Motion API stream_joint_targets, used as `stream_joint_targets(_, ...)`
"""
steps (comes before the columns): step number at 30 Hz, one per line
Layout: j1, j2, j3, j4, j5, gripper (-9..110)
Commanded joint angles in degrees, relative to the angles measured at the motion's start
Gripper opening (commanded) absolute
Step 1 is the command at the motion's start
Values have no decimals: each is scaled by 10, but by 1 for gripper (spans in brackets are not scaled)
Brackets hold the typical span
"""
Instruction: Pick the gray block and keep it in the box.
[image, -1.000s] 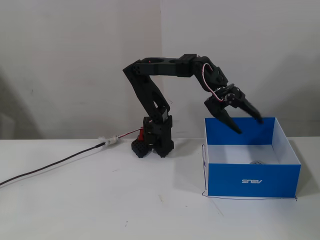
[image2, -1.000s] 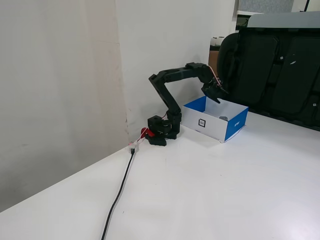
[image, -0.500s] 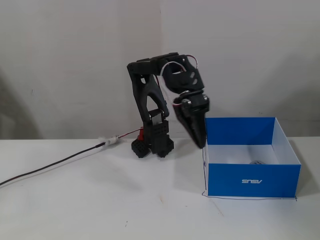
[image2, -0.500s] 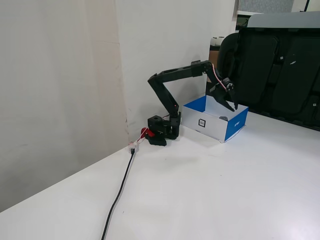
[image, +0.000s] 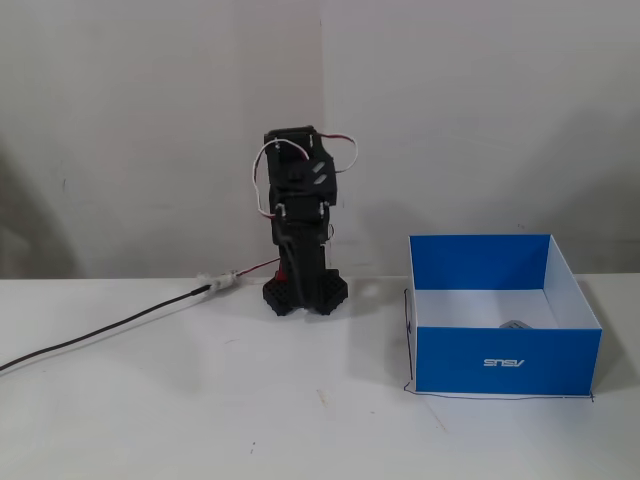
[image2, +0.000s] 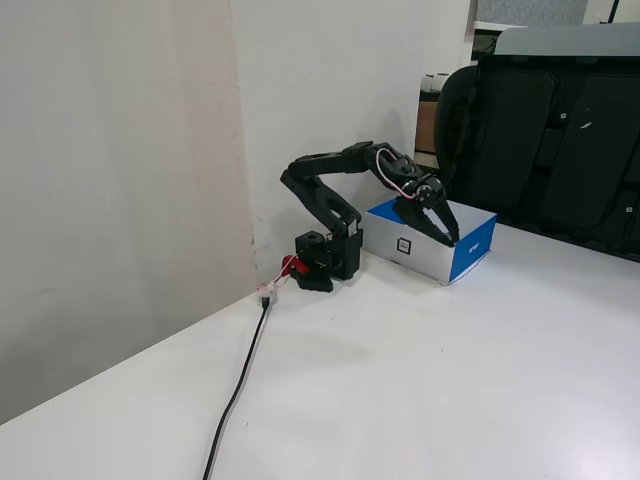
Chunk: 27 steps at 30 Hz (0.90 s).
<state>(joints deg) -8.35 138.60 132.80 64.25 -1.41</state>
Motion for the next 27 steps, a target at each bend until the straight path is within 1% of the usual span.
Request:
stream_joint_targets(1,38,38,12,-26,-6,0)
stream_joint_targets(4,72,62,54,-61,-15,0)
stream_joint_targets(8,92,112,122,-107,-37,0)
stream_joint_targets(12,84,169,205,-138,-44,0)
stream_joint_targets(14,72,244,272,-149,-61,0)
stream_joint_targets(16,76,334,324,-145,-70,0)
stream_joint_targets(20,78,410,389,-141,-86,0)
stream_joint_targets(23,80,465,403,-112,-98,0)
stream_joint_targets(25,83,578,425,-49,-102,0)
stream_joint_targets(27,87,578,425,-48,-103,0)
